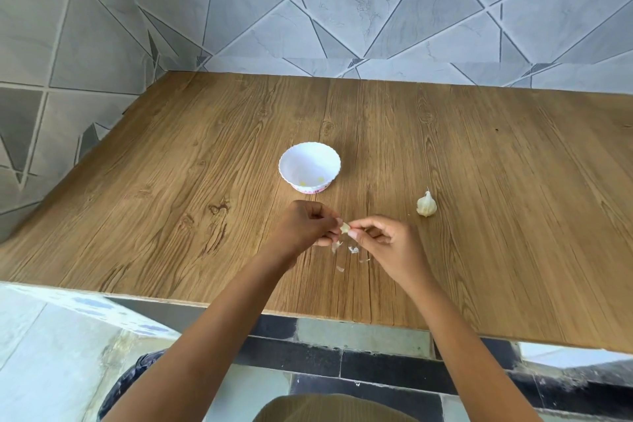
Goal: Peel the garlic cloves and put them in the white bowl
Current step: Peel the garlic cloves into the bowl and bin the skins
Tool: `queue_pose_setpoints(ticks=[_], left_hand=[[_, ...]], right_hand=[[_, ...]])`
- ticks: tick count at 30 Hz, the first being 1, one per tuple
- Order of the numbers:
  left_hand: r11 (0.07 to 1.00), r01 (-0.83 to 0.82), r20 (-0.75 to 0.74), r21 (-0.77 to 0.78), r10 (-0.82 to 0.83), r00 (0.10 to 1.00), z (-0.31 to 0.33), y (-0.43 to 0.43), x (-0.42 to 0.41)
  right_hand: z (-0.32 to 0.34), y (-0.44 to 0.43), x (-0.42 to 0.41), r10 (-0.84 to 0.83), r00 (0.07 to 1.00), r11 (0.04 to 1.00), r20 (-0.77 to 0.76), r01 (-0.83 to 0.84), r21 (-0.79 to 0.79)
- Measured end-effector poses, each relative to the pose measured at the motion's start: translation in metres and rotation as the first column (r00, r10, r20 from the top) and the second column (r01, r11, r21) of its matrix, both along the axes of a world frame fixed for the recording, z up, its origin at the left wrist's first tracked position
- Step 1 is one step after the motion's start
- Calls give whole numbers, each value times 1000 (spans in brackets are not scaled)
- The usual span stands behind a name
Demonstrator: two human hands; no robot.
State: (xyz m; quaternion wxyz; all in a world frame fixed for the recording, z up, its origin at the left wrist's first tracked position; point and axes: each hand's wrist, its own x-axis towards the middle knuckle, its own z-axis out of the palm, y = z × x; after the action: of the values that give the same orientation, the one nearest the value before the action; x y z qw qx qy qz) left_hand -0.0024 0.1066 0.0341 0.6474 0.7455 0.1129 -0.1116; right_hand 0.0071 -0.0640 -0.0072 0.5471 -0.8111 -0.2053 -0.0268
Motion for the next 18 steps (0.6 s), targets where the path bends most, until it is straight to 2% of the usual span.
queue_pose_setpoints(ticks=[3, 6, 8, 10, 15, 18], left_hand=[[987, 21, -44, -158, -28, 999, 2, 0, 0], [899, 0, -129, -438, -63, 990, 1, 2, -2], [857, -28, -151, -514, -58, 987, -1, 2, -3], [865, -35, -137, -501, -40, 990, -2, 2, -4], [955, 24, -37, -296, -37, 999, 2, 2, -4], [964, 26, -42, -264, -39, 998, 2, 2, -4]], right_hand=[[3, -1, 0, -13, 998, 1000, 63, 13, 9], [4, -2, 0, -11, 997, 1000, 76, 10, 13], [3, -2, -1, -5, 995, 1000, 97, 4, 13], [2, -2, -2, -2, 989, 1000, 151, 5, -19], [6, -2, 0, 23, 969, 992, 248, 9, -127], [7, 1, 0, 39, 960, 985, 276, 9, -171]])
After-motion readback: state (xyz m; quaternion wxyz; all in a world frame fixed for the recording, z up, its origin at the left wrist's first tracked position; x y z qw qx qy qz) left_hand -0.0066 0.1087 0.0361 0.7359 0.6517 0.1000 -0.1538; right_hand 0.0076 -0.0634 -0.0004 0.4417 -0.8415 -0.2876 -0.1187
